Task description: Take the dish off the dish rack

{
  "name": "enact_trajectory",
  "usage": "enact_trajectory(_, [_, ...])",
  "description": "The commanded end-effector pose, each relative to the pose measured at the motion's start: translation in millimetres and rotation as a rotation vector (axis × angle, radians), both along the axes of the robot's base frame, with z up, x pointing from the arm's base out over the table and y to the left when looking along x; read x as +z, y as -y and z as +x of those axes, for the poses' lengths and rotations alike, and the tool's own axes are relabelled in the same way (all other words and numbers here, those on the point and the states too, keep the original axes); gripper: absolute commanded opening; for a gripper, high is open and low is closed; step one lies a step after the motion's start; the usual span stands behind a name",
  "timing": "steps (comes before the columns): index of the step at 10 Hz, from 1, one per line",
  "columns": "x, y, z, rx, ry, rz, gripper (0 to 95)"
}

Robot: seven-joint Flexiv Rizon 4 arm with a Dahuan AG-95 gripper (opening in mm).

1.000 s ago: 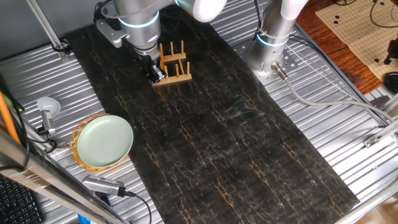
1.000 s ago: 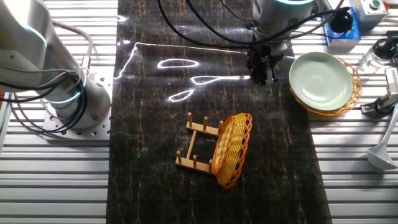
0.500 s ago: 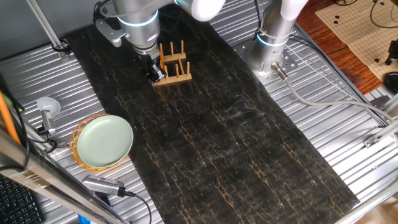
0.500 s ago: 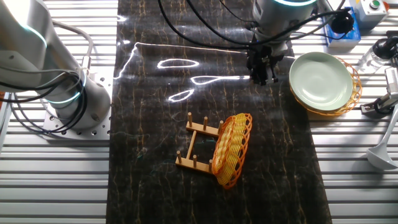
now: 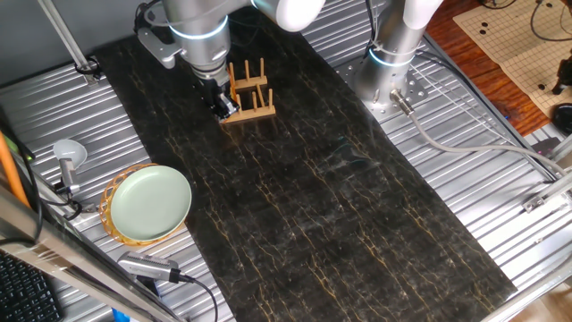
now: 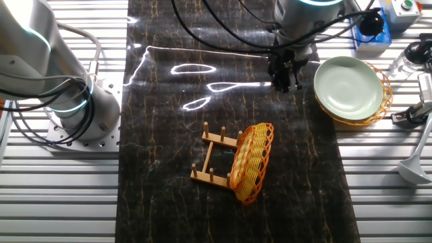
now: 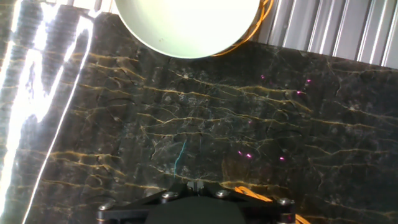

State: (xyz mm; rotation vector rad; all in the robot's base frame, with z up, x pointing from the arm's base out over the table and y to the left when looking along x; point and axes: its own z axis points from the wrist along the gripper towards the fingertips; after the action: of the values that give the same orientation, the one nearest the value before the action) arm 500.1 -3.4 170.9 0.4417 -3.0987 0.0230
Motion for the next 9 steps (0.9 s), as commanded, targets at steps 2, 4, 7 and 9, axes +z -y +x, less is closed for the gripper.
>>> enact_trajectory(2, [12.9,43.6,17.3,0.254,-0.13,0.089,19.0])
enact_trajectory(4, [24.8,76.4,38.5,0.4,-0.266,0.167,19.0])
enact_trajectory(7, [18.4,104.8,44.9,0.533,-0.341,0.239,38.0])
enact_trajectory(9, [8.1,117.9,43.9,0.592,-0.409,0.266,38.0])
